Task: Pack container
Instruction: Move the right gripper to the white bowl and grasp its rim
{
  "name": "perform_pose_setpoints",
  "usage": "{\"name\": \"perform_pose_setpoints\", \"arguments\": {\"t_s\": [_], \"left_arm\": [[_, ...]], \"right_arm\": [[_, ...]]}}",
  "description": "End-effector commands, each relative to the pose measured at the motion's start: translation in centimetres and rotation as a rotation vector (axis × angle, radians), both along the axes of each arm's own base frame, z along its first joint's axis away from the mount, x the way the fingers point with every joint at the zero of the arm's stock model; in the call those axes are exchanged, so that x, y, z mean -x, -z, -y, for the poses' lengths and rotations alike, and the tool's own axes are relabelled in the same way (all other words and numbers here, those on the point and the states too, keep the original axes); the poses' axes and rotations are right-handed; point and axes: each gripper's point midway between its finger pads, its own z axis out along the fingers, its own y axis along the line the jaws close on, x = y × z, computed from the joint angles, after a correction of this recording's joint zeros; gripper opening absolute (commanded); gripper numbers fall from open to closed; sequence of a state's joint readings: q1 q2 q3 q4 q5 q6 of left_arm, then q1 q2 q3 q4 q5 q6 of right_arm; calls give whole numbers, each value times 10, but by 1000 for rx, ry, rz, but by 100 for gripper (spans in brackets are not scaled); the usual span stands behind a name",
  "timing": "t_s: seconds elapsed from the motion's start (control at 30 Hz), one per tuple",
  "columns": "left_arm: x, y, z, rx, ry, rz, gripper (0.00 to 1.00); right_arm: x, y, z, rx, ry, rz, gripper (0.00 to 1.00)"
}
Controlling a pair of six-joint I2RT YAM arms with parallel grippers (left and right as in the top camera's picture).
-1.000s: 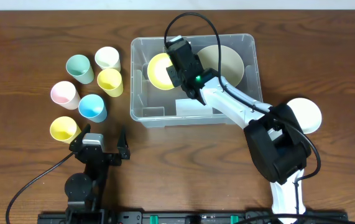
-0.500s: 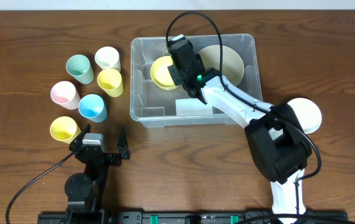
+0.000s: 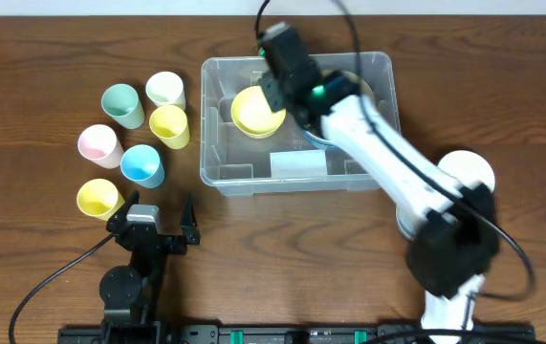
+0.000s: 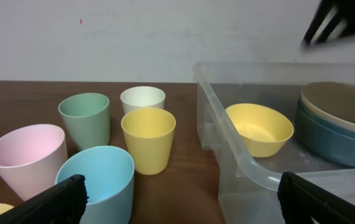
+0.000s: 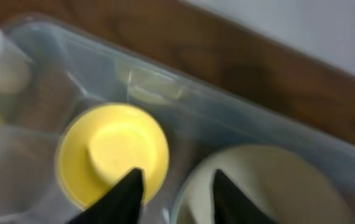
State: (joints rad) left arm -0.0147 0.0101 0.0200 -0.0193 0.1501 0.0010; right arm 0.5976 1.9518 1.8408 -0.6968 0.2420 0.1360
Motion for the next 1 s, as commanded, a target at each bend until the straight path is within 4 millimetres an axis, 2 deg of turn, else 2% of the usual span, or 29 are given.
{"name": "perform_pose_setpoints", "arguments": {"t_s": [0.0,0.07,0.13,0.27,0.37,0.47,0.63,0.87,0.97], "left_arm": [[1,15,1,-9,9,-42,98],[1,15,1,-9,9,-42,98],[1,15,1,-9,9,-42,98],[1,15,1,-9,9,-42,98],[1,15,1,-9,9,-42,98],[1,15,1,-9,9,-42,98],[1,15,1,-9,9,-42,98],[1,15,1,-9,9,-42,98],[1,15,1,-9,9,-42,98]], "right_arm": [[6,-81,60,-124,170,78,49],[18,-83,99,-152,281,17,57],[34,-79,149,-175,429,-73,66],[61,-63,233,-172,648,-214,73],[84,-44,284,-171,812,-321,74],[103,-17,320,-168,938,-411,73],[133,42,360,-176,1102,-550,72],[166,114,381,-255,1198,-678,71],[175,131,385,-259,1216,-692,70]]}}
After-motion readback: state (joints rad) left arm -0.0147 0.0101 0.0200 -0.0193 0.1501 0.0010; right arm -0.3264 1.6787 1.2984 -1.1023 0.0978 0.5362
